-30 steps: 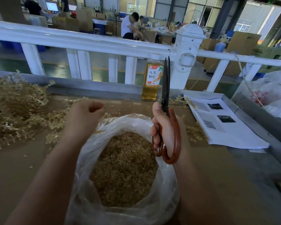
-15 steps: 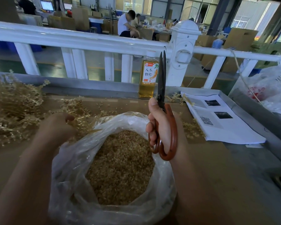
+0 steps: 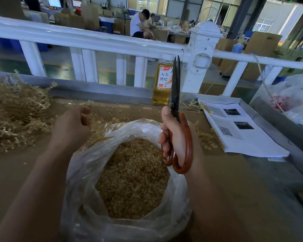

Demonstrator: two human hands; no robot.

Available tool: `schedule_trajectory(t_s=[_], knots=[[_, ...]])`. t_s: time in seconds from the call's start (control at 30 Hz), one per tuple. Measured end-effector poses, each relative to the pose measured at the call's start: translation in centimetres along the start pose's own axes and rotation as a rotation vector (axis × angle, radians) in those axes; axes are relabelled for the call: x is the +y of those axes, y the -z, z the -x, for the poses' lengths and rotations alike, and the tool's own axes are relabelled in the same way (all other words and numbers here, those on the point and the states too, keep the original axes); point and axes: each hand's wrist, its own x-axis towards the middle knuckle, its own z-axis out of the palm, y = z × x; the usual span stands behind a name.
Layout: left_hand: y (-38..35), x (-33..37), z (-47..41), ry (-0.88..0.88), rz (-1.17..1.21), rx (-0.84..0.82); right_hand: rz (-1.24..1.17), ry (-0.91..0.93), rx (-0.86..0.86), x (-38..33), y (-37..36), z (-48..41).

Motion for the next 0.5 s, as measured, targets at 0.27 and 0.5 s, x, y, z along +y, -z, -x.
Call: schedule_trajectory(t_s=[0.27, 0.5], knots=[[1.1, 2.3, 0.5, 0.004, 0.65, 0.241, 0.006, -0.014, -0.007, 0.2, 0.0, 0.0], [0.5, 5.9, 2.1, 0.027, 0.889, -0.124, 0.053, -0.035, -0.073, 0.2, -0.4, -0.1]])
